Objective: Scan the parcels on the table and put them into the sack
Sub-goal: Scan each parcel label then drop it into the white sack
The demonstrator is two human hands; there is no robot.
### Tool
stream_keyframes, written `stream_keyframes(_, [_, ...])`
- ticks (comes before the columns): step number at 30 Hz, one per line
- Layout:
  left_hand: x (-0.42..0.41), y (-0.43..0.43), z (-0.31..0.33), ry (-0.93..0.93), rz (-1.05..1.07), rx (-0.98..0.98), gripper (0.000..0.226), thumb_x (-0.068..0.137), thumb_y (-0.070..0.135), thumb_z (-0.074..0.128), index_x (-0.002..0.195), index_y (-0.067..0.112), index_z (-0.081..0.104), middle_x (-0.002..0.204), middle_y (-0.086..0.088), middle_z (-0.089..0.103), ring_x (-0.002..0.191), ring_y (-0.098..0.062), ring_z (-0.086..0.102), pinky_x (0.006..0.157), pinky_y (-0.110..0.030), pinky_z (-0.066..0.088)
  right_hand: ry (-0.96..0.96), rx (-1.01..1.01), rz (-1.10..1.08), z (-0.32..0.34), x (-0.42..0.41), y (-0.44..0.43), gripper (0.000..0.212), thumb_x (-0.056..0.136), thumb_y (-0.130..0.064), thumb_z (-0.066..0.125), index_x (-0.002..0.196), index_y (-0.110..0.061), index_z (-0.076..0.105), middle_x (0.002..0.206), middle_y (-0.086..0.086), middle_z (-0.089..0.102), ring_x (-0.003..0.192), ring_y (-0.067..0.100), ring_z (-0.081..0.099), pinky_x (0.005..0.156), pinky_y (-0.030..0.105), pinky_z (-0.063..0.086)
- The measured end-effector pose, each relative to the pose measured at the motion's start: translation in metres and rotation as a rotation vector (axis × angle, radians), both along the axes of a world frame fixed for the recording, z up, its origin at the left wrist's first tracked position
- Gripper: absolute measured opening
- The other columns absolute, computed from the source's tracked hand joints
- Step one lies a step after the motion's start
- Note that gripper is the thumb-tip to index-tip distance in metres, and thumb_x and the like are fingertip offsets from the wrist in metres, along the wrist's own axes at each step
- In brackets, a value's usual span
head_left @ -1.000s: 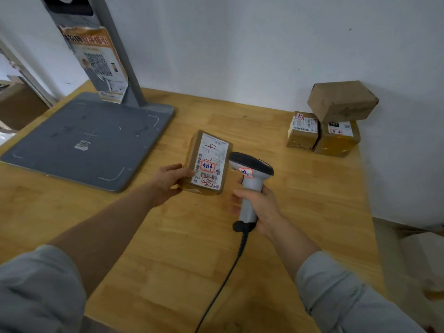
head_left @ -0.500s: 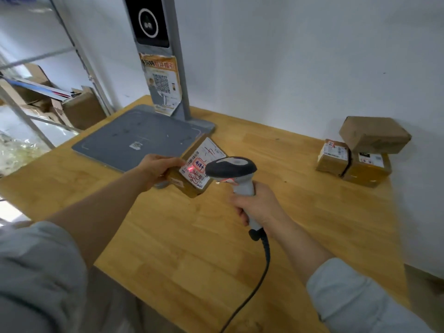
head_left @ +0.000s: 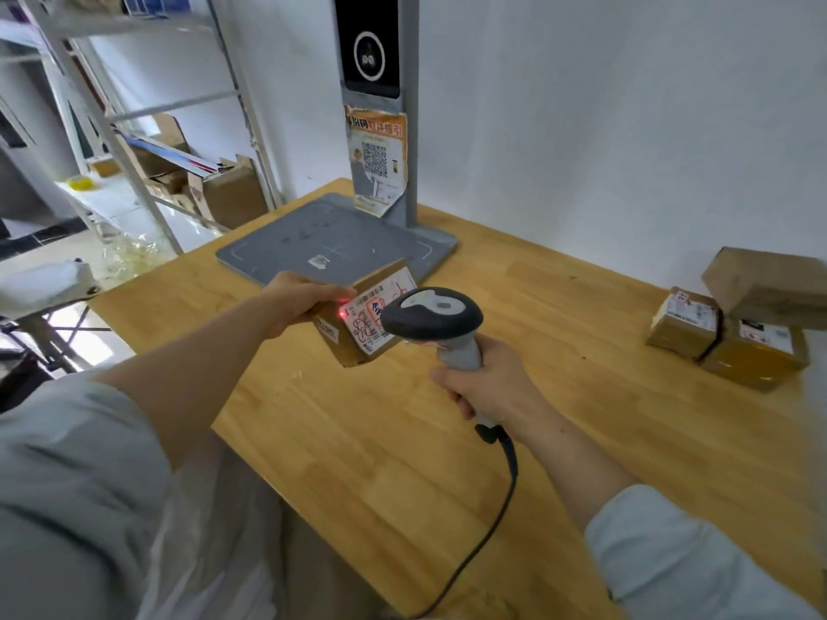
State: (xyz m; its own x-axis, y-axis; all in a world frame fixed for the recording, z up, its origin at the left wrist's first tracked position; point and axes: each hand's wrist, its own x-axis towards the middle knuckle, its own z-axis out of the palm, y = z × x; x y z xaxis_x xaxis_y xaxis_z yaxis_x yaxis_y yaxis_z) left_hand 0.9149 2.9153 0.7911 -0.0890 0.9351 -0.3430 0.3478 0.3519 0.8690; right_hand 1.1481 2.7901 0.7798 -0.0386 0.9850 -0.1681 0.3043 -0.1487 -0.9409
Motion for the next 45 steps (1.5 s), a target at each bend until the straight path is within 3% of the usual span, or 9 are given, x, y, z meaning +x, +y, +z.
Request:
stream_keyframes(16, [-0.034,-0.013,0.002,0.022,0.032,0.024,0.031,0.072,0.029,0.081,0.091,0.014,0.061,0.096,-0.010,0.071,0.089,-0.026,0.071,0.089,-0.043,0.056,0.038,0.009,0.061,0.004,-0.026,-0.001,0.014,0.082,-0.010,0.069,0.083,-0.015,0.056,0.055,0.003,0.055,0.041,0.014,0.046,0.048,0.030,0.043])
stream_keyframes(23, [-0.046,-0.017,0.002,0.017,0.053,0.003,0.046,0.072,0.031,0.081,0.107,0.007,0.065,0.091,-0.008,0.073,0.082,-0.022,0.073,0.085,-0.039,0.058,0.016,0.025,0.094,0.004,-0.037,0.000,0.014,0.082,-0.014,0.070,0.086,-0.017,0.057,0.056,0.001,0.057,0.042,0.015,0.048,0.053,0.033,0.046])
stream_keyframes(27, [-0.062,-0.025,0.000,0.011,0.101,-0.022,0.042,0.075,0.031,0.079,0.108,0.009,0.066,0.090,-0.007,0.073,0.080,-0.018,0.072,0.076,-0.032,0.059,0.049,0.012,0.129,0.003,-0.050,0.001,0.020,0.081,-0.015,0.072,0.095,-0.017,0.058,0.057,0.000,0.059,0.043,0.014,0.049,0.051,0.031,0.048])
stream_keyframes(30, [-0.086,-0.038,-0.003,-0.022,0.197,-0.035,0.041,0.076,0.032,0.079,0.107,0.008,0.066,0.091,-0.007,0.073,0.082,-0.017,0.072,0.072,-0.028,0.058,0.128,-0.004,0.160,0.000,-0.066,0.004,0.019,0.082,-0.013,0.072,0.093,-0.017,0.057,0.056,0.000,0.058,0.043,0.013,0.049,0.048,0.029,0.046])
stream_keyframes(36, [-0.165,-0.085,-0.012,-0.105,0.526,-0.004,0.037,0.079,0.031,0.076,0.104,0.008,0.061,0.100,-0.010,0.071,0.089,-0.021,0.069,0.082,-0.034,0.057,0.175,-0.060,0.278,-0.010,-0.116,0.012,0.013,0.084,-0.008,0.070,0.083,-0.009,0.058,0.052,0.000,0.056,0.040,0.014,0.047,0.044,0.026,0.044])
stream_keyframes(41, [-0.233,-0.138,-0.019,-0.095,0.849,0.051,0.023,0.086,0.030,0.069,0.098,0.012,0.060,0.089,-0.006,0.069,0.075,-0.014,0.066,0.064,-0.025,0.052,0.207,-0.169,0.356,-0.020,-0.169,0.015,0.011,0.084,-0.007,0.068,0.081,-0.007,0.057,0.053,0.005,0.055,0.038,0.015,0.046,0.042,0.026,0.042])
stream_keyframes(45, [-0.277,-0.180,-0.039,0.028,1.030,-0.027,0.039,0.083,0.036,0.069,0.111,0.011,0.061,0.097,-0.007,0.068,0.073,-0.015,0.064,0.060,-0.022,0.048,0.233,-0.263,0.421,-0.028,-0.204,0.013,0.011,0.085,-0.004,0.066,0.081,-0.006,0.056,0.055,0.008,0.054,0.039,0.017,0.044,0.043,0.027,0.040])
